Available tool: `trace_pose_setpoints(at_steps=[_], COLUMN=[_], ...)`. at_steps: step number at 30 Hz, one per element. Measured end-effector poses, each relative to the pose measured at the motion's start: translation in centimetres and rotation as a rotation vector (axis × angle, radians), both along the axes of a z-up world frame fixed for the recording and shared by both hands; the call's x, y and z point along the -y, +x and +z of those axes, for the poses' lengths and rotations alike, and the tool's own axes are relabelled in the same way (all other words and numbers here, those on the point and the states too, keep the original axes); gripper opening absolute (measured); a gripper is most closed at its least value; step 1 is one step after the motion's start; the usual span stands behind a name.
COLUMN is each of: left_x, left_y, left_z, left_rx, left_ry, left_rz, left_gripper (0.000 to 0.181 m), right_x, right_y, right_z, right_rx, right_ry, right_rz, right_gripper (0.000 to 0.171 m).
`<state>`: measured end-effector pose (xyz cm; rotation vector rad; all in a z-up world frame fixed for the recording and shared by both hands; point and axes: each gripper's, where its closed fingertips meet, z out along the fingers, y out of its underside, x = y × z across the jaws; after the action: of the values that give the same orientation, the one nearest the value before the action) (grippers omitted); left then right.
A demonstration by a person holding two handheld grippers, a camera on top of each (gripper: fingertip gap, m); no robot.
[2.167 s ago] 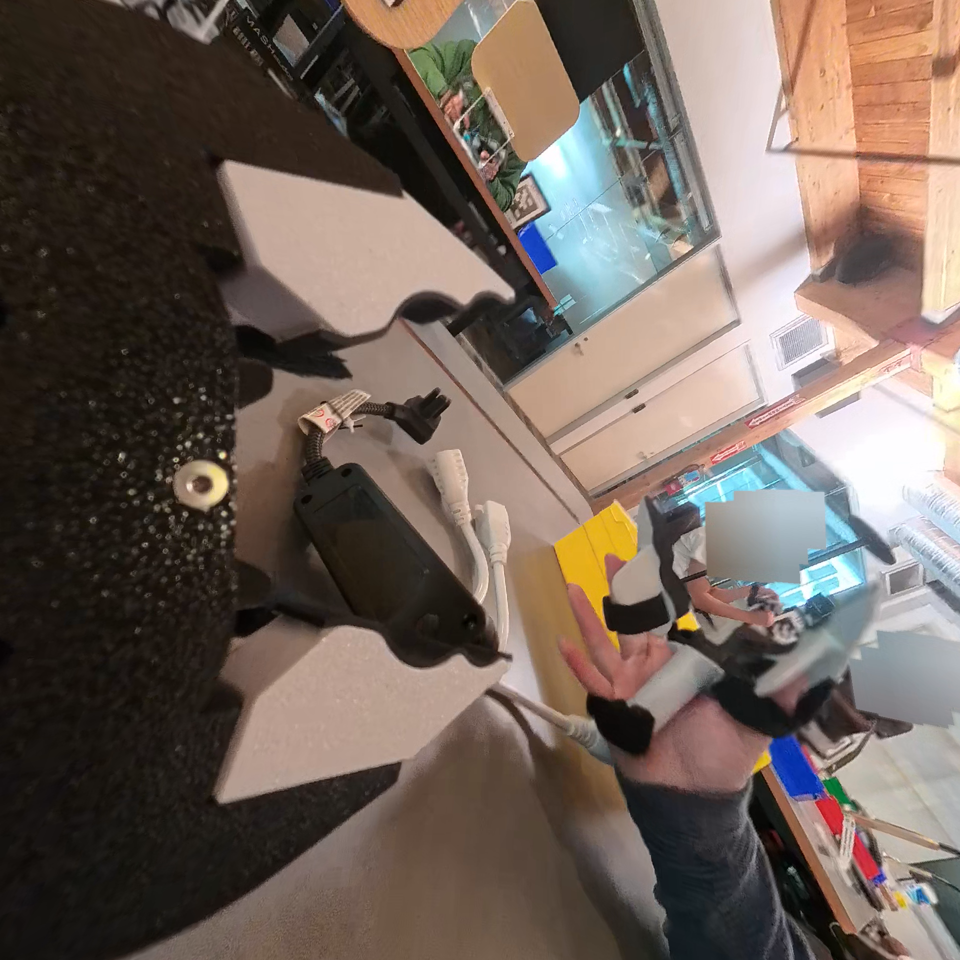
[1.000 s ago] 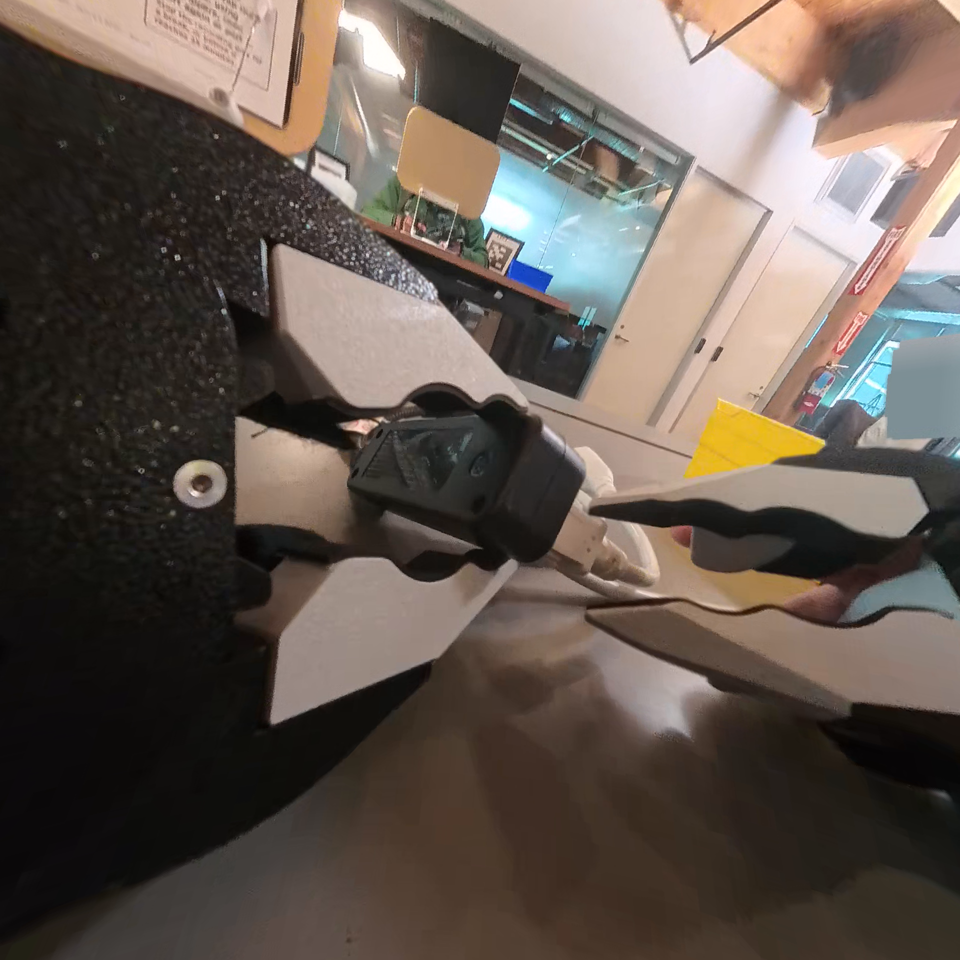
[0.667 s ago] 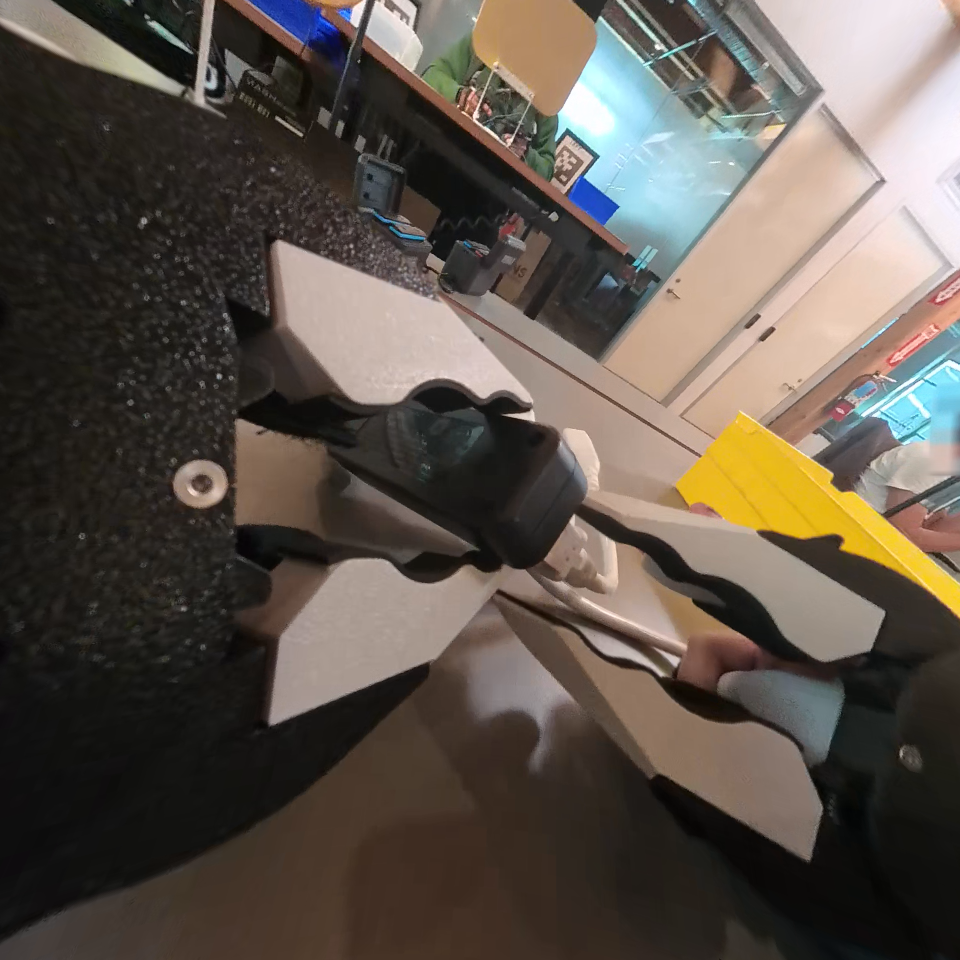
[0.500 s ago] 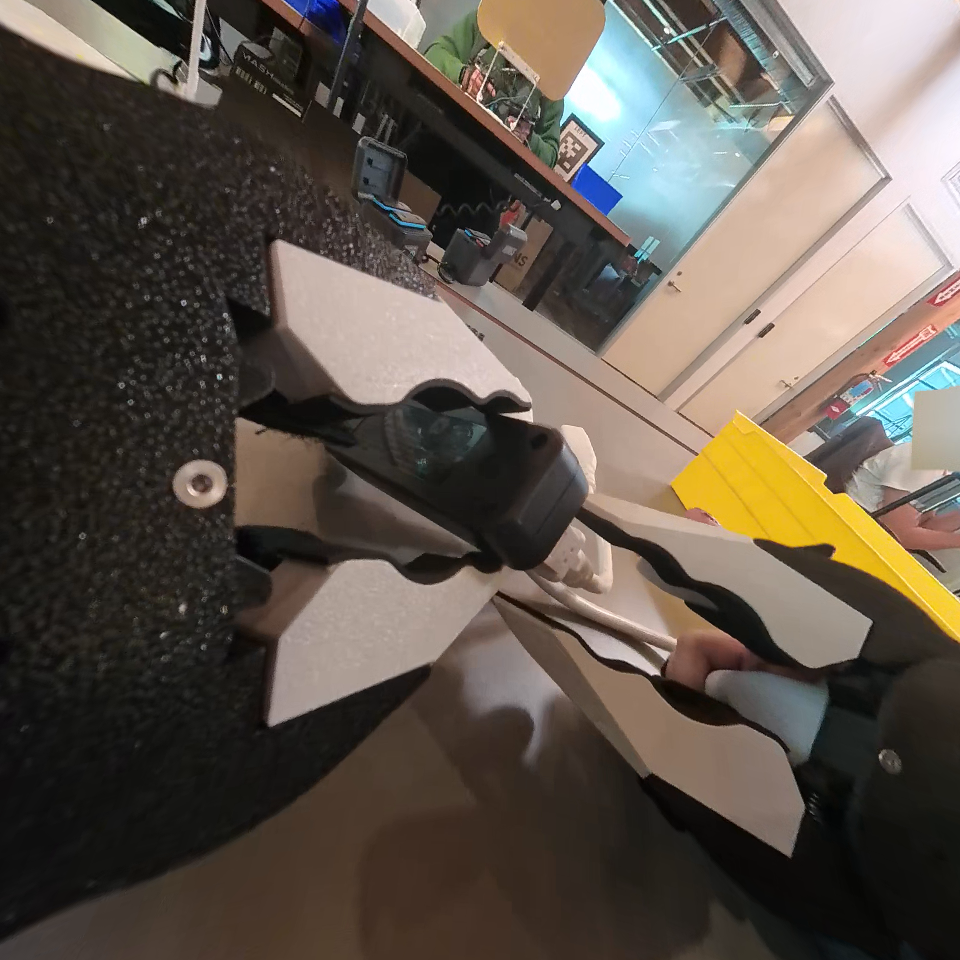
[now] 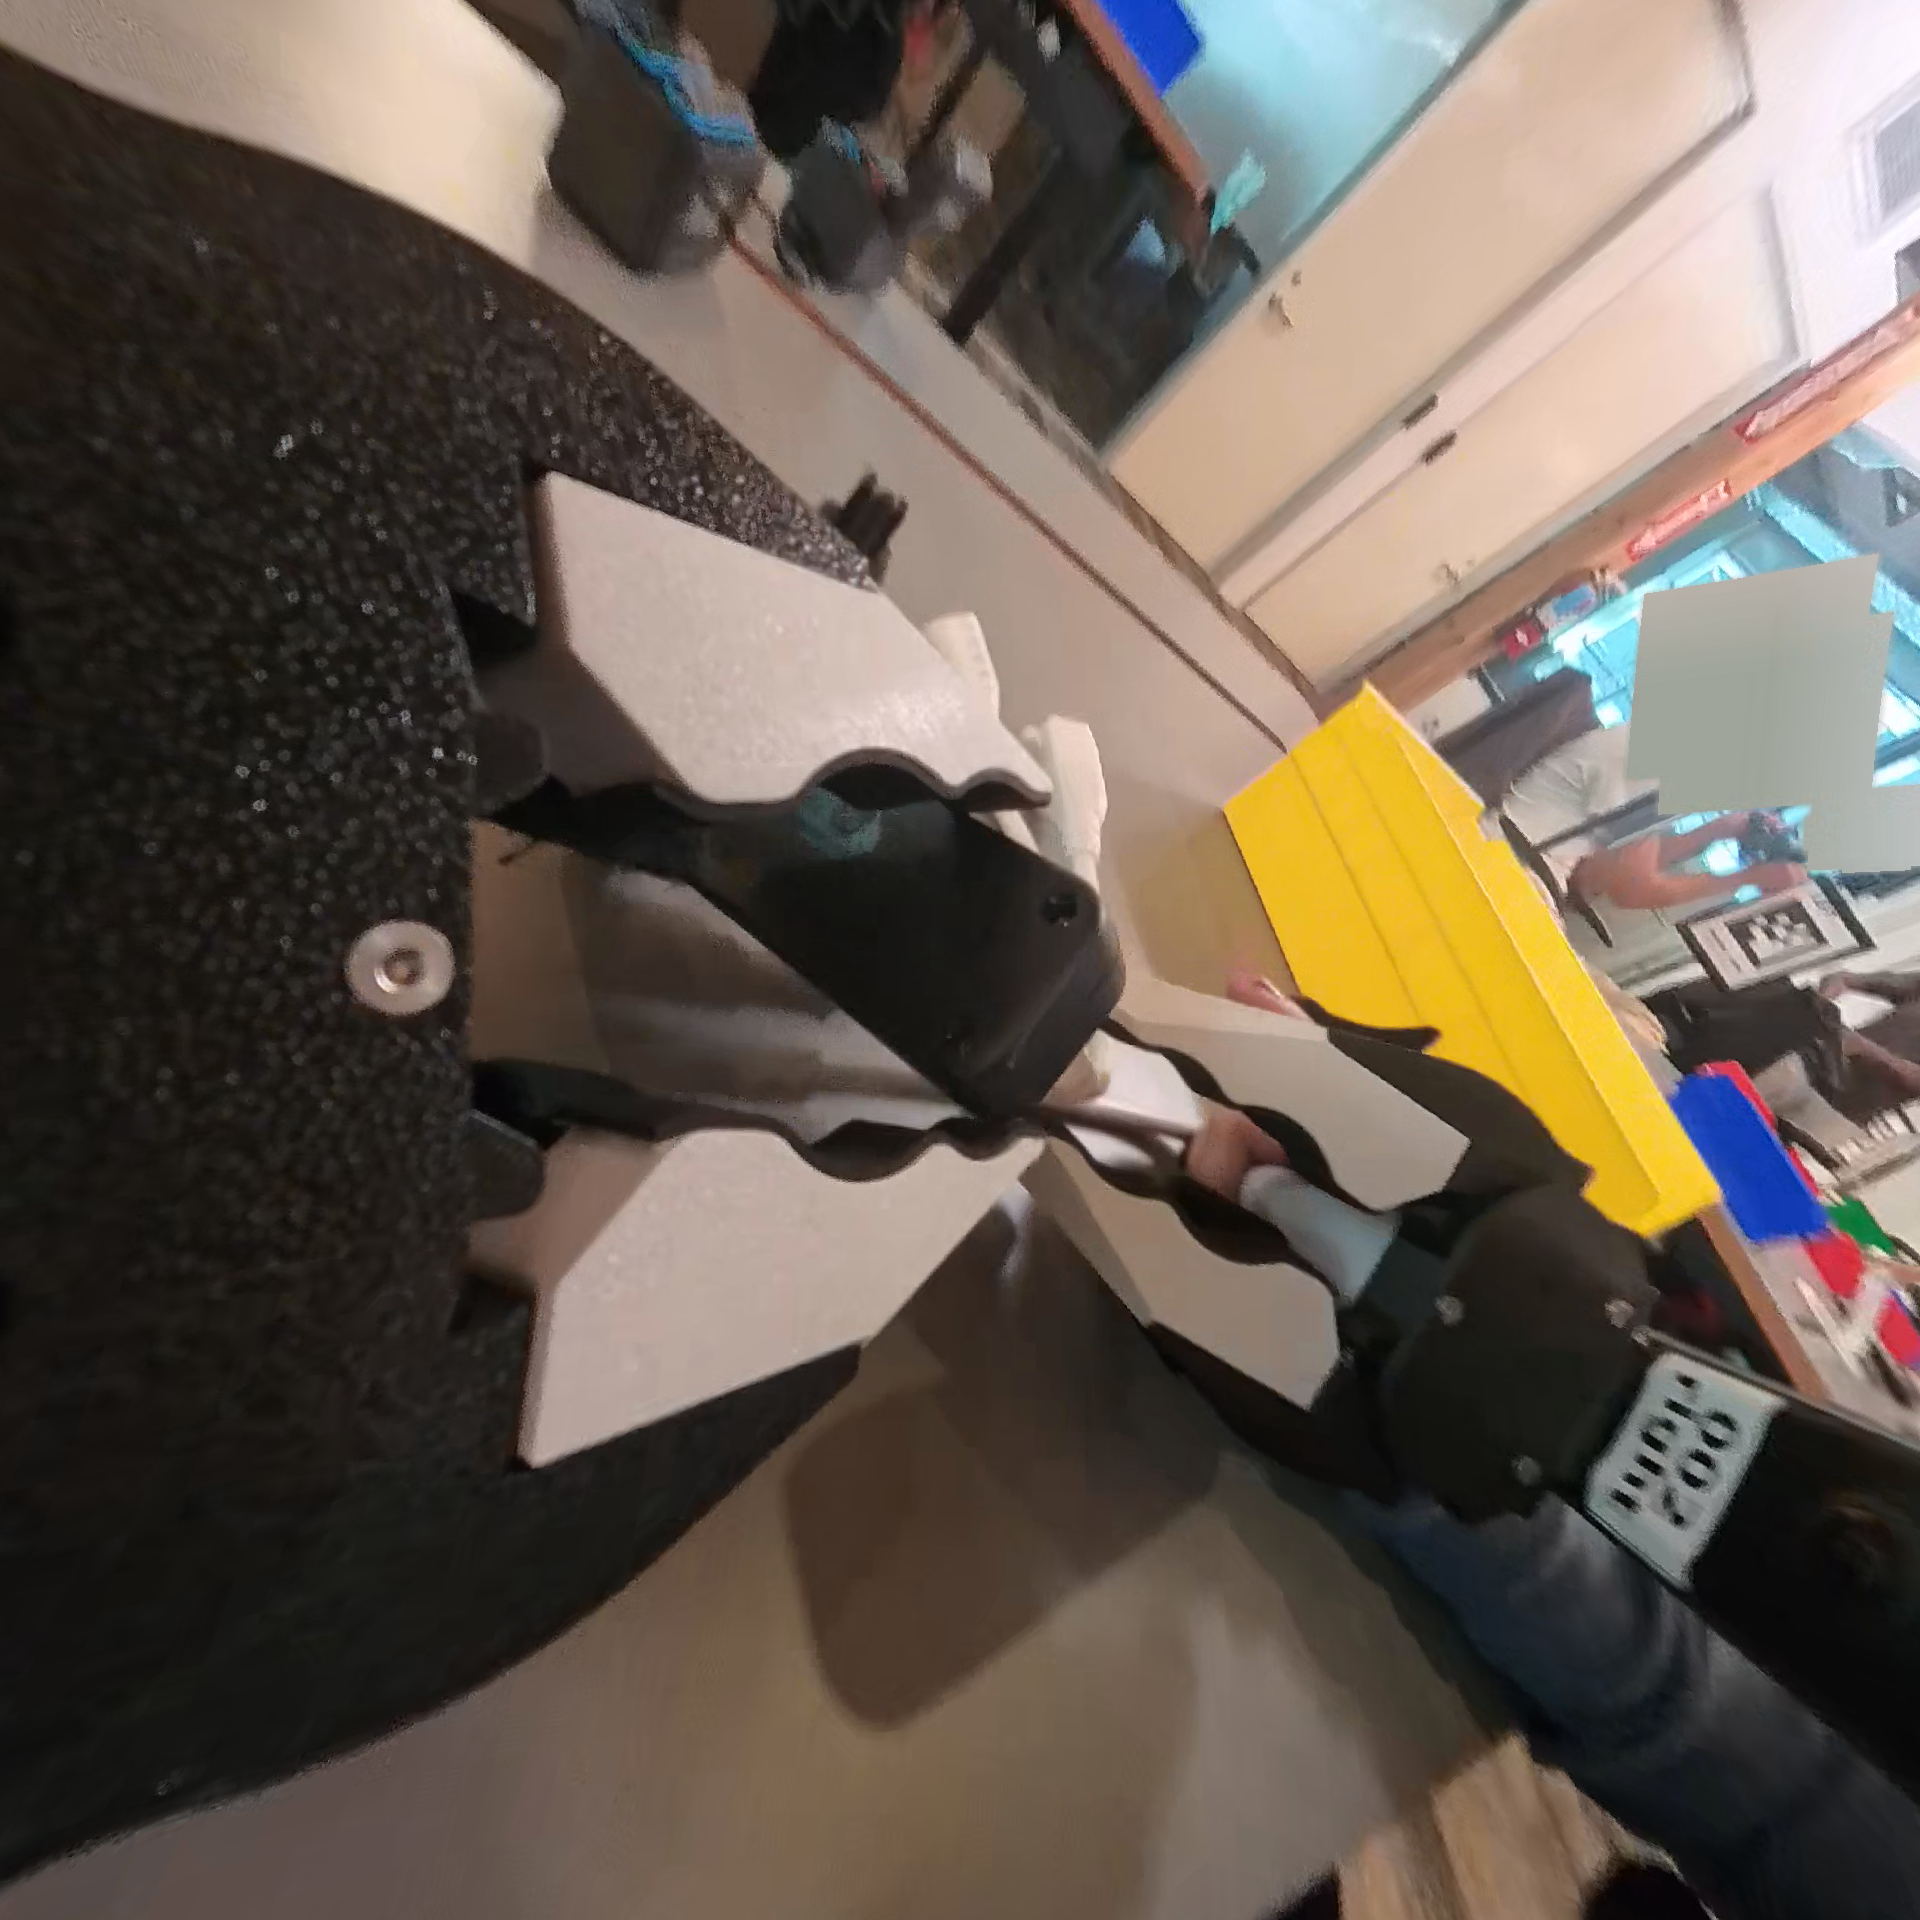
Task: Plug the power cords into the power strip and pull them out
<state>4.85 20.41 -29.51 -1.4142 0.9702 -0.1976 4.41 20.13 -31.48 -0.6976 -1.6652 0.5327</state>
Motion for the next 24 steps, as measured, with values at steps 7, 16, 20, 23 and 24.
trace_pose_setpoints(at_steps=[7, 16, 20, 23, 24], left_x=[0.7, 1.3, 0.8, 0.7, 0.8], left_y=[-0.6, -1.1, -2.1, -2.4, -1.9], left_z=[0.1, -1.2, -2.0, -2.6, -2.4], left_rx=[-0.201, -0.601, -0.744, -0.768, -0.744], left_ry=[-0.176, -0.073, -0.039, -0.034, -0.030], left_rz=[-0.067, -0.011, 0.035, 0.044, 0.033], left_gripper=[0.084, 0.072, 0.060, 0.060, 0.063], right_x=[0.2, 0.5, 0.5, 0.5, 0.5], right_y=[0.0, 0.0, 0.0, 0.0, 0.0], right_z=[-0.1, -0.4, -0.4, -0.5, -0.5], right_rx=[0.001, 0.005, 0.005, 0.005, 0.004], right_ry=[0.014, 0.046, 0.051, 0.055, 0.057], right_rz=[0.030, 0.056, 0.057, 0.059, 0.059], right_gripper=[0.023, 0.023, 0.023, 0.023, 0.023])
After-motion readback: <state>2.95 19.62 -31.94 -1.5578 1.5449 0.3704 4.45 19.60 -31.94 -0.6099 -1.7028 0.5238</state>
